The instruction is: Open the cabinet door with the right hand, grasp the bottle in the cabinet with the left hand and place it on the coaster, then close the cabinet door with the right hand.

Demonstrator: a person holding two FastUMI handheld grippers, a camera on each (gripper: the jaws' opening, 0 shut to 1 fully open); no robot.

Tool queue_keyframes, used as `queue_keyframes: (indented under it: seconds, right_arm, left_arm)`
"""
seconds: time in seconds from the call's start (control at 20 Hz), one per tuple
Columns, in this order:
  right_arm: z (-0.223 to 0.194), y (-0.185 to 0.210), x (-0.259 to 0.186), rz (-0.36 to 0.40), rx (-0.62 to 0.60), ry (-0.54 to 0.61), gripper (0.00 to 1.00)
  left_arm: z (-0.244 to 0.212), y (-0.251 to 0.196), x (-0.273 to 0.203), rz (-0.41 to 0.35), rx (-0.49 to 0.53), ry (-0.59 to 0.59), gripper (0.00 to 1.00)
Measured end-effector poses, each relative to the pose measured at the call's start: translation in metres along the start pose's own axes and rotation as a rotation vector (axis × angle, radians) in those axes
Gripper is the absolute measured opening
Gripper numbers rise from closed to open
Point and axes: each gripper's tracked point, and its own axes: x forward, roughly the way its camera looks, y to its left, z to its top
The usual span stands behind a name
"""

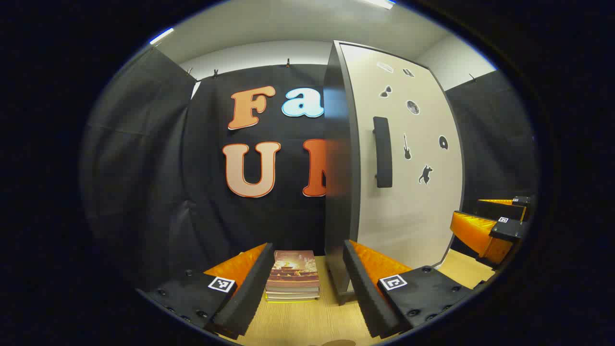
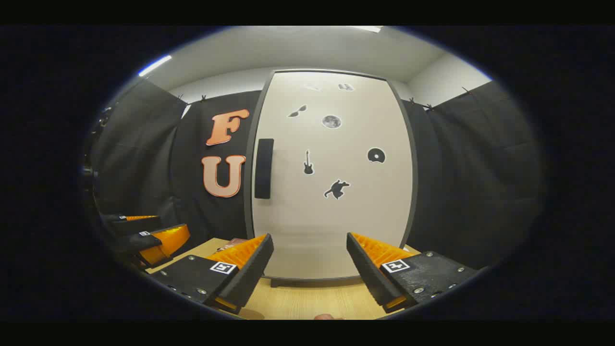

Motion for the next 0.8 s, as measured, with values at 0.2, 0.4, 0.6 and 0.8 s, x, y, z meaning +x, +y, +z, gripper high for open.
queue_keyframes:
  seconds: [0.2,0.4,0.6,0.8]
  right_arm:
    - [0.006,0.007,0.013,0.036,-0.042,-0.036,0.94]
    - [0.012,0.010,0.030,0.035,-0.033,-0.049,0.94]
    - [0.023,0.012,0.041,0.013,-0.037,-0.066,0.94]
    - [0.017,0.020,0.044,0.009,-0.028,-0.058,0.94]
  left_arm:
    - [0.010,0.007,0.006,0.036,0.003,-0.025,0.94]
    - [0.021,0.004,0.020,0.018,0.003,-0.043,0.93]
    - [0.031,0.001,0.036,-0.012,-0.043,-0.056,0.94]
    - [0.031,0.003,0.044,-0.022,-0.037,-0.062,0.93]
